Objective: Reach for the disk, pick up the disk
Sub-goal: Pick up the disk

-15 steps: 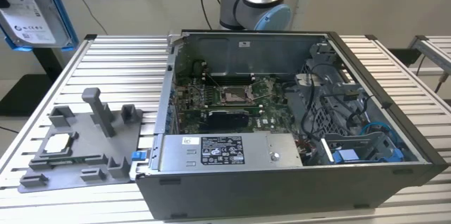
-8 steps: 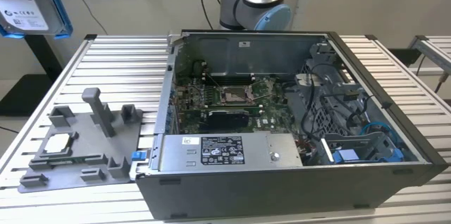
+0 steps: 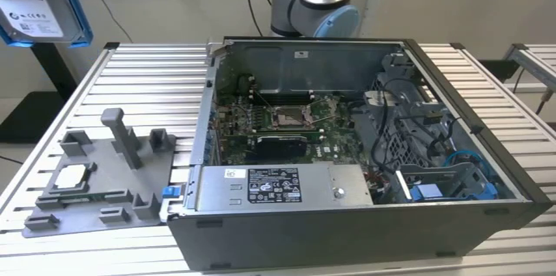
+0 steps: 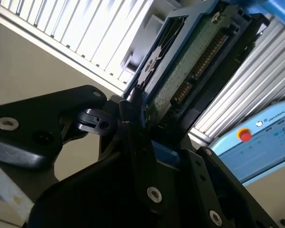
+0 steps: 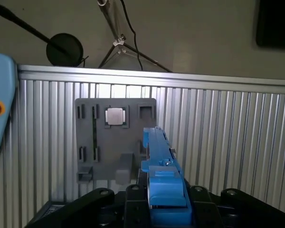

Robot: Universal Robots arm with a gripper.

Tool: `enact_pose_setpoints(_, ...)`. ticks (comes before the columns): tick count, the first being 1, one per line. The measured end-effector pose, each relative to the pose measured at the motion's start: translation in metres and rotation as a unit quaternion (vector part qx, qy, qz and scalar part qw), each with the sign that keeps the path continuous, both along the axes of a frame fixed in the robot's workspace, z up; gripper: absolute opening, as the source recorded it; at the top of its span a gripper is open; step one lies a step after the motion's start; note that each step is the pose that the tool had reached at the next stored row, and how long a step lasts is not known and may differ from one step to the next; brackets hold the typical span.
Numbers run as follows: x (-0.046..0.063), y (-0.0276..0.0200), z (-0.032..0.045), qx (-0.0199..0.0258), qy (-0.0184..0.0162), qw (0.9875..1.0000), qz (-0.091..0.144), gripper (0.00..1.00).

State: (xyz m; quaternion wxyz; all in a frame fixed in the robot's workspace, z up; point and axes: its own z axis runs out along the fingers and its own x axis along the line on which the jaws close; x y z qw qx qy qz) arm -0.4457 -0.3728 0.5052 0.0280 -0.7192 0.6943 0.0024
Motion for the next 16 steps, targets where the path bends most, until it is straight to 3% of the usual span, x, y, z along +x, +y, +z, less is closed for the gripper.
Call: enact_pose_setpoints(16,0.035,0.0009,-0.0004,-0.0001,-0.0001,1.0,0.0,0.0)
